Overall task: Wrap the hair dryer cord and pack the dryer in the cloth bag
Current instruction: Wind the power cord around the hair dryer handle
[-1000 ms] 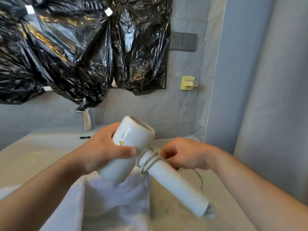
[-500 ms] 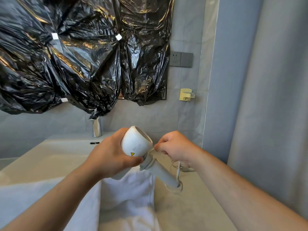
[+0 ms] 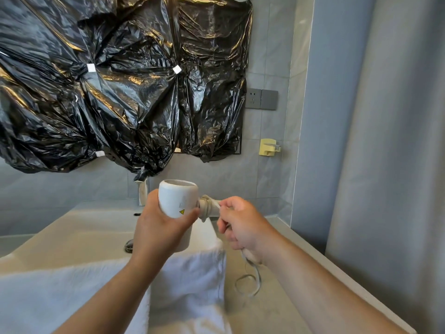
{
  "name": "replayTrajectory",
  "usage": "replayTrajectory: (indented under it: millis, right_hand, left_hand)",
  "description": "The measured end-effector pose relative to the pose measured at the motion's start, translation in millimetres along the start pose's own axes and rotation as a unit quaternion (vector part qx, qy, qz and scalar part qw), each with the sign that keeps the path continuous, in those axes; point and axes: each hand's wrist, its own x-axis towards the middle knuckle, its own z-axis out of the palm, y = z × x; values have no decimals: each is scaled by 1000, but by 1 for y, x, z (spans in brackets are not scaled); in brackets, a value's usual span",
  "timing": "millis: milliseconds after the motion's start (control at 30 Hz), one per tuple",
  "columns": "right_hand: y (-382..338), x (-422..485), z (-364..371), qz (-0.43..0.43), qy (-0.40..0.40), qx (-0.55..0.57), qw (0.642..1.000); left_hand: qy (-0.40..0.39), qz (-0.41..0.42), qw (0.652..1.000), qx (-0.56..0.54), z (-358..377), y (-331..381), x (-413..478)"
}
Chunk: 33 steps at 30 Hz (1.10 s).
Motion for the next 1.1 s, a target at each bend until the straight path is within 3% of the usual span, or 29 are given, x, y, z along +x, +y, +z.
replayTrajectory:
  millis: [133, 367, 600, 767, 900, 1100]
  right_hand:
    - [5, -3, 12, -55, 20, 36, 998]
    - [4, -12, 16, -106, -11, 9, 994]
    - [9, -20, 22, -134, 16, 32, 990]
    - [23, -29, 33, -143, 25, 57, 988]
    - [26, -26, 26, -128, 5, 5, 992]
    - [26, -17, 1, -103, -19, -180, 978]
  left_hand:
    - [-4, -42, 995, -90, 3, 3, -3]
    - [-38, -43, 992, -116, -6, 1, -3]
    - [-18, -98, 967, -235, -5, 14, -11]
    - [-20, -191, 931, -309, -4, 19, -10]
    - [-71, -198, 928, -306, -13, 15, -5]
    - [-215, -198, 901, -321, -32, 8, 3]
